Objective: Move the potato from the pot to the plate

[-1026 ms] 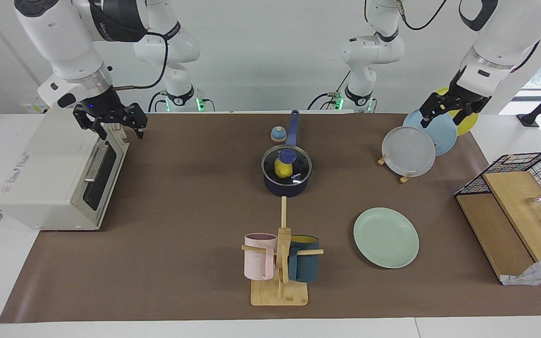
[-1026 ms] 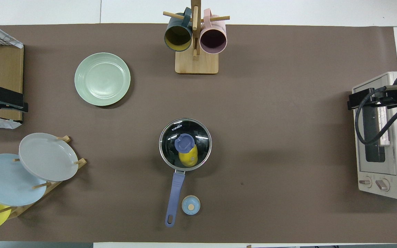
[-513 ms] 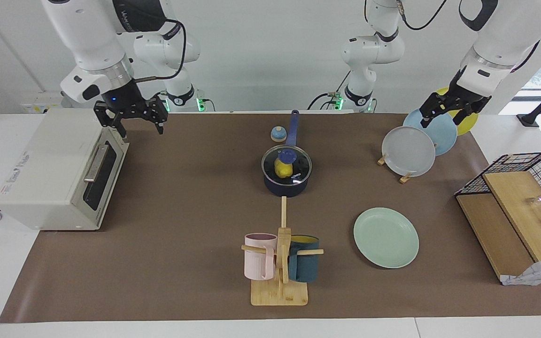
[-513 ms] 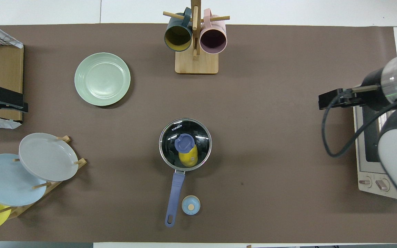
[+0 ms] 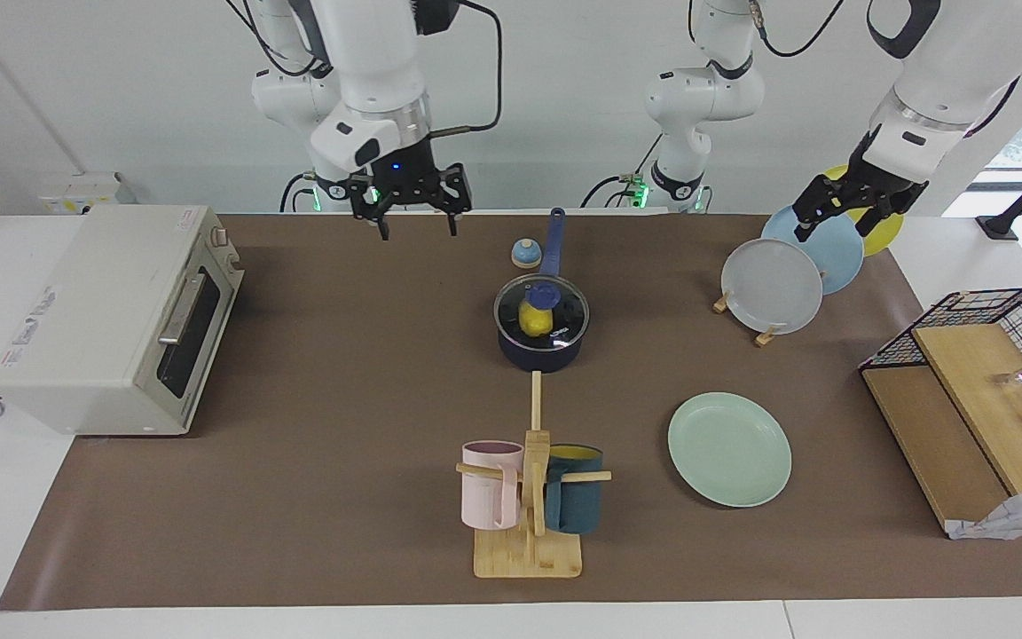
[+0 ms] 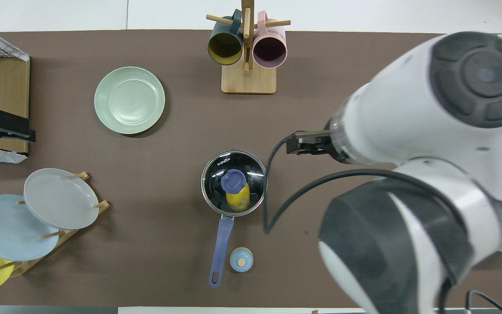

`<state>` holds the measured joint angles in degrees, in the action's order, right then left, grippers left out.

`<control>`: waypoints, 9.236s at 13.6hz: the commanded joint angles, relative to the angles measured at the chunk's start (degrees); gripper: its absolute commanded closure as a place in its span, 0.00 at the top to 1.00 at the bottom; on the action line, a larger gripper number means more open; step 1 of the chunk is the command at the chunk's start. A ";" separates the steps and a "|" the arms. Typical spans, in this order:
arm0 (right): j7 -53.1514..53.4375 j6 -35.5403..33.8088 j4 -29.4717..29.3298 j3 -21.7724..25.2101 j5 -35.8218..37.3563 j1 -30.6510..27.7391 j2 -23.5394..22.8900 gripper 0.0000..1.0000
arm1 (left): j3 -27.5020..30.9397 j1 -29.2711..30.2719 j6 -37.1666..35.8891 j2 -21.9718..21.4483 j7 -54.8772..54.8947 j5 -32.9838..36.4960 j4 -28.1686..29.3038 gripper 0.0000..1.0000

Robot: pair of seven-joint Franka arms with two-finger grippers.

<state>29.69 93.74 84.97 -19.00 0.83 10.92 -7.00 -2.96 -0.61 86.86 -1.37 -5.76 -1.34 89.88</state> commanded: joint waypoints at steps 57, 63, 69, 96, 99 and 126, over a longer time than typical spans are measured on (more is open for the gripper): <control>-28.44 22.70 22.42 -0.08 5.86 -20.20 0.05 0.00 | -0.82 -12.72 5.42 -1.35 -8.45 0.46 3.37 1.00; -30.49 39.65 37.97 0.01 5.77 -27.27 2.78 0.00 | -0.91 -21.96 14.45 -0.65 -18.82 -0.07 8.71 1.00; -31.63 42.31 44.49 0.01 5.77 -29.20 4.53 0.02 | -0.91 -33.12 31.05 6.10 -29.81 -0.16 19.44 1.00; -30.48 -10.34 9.94 16.61 3.31 -15.59 10.41 1.00 | -0.82 -39.03 43.05 16.14 -30.54 -0.07 26.31 0.46; -29.87 -5.71 10.83 22.07 3.31 -10.22 10.69 1.00 | -0.82 -38.76 43.05 16.32 -30.09 -0.07 25.79 0.00; -31.80 -4.09 9.78 21.90 -0.56 -12.24 9.99 1.00 | -0.12 -7.56 32.83 31.94 2.69 3.26 -7.35 0.00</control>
<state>-0.97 88.96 94.27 3.04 1.16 -1.12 2.57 -2.73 -8.52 115.88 26.07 -4.00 -0.58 84.58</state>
